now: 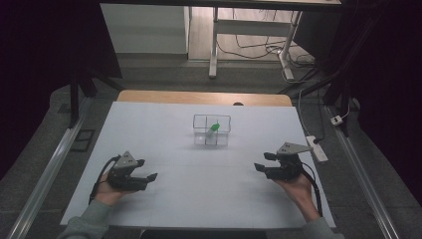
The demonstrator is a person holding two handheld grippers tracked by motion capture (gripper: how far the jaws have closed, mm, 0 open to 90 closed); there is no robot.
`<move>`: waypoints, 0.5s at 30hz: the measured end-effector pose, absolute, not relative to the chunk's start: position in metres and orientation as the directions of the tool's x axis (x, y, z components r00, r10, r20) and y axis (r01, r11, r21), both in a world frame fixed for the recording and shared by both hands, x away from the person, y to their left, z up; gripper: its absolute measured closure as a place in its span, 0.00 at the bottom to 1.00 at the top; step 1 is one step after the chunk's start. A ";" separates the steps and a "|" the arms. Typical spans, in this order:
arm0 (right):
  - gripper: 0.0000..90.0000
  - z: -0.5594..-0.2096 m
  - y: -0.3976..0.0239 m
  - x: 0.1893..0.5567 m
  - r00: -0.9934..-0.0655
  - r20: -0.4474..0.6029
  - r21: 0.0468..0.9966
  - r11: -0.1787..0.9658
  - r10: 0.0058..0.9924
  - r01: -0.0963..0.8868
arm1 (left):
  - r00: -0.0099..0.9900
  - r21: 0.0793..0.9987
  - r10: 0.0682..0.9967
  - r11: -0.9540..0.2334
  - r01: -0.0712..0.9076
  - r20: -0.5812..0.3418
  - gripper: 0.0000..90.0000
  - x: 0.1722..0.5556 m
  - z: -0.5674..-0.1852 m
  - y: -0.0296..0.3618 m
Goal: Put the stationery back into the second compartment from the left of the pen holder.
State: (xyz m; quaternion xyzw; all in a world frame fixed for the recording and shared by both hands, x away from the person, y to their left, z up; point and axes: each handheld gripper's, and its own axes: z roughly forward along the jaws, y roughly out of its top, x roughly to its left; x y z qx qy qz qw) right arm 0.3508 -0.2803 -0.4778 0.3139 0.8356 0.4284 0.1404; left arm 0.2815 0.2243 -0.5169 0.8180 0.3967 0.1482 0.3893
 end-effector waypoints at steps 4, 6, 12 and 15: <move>0.42 -0.482 -0.289 0.344 -0.761 0.021 0.795 0.451 0.649 0.407 | 0.642 0.754 0.764 -0.383 0.534 -0.066 0.29 0.282 -0.517 0.224; 0.42 -0.484 -0.293 0.342 -0.758 0.031 0.798 0.441 0.652 0.412 | 0.642 0.754 0.764 -0.383 0.533 -0.066 0.29 0.282 -0.517 0.224; 0.42 -0.486 -0.298 0.341 -0.754 0.021 0.795 0.446 0.656 0.410 | 0.643 0.753 0.763 -0.385 0.534 -0.065 0.29 0.282 -0.517 0.224; 0.41 -0.487 -0.299 0.341 -0.755 0.021 0.800 0.442 0.655 0.405 | 0.644 0.752 0.762 -0.387 0.533 -0.064 0.29 0.282 -0.518 0.224</move>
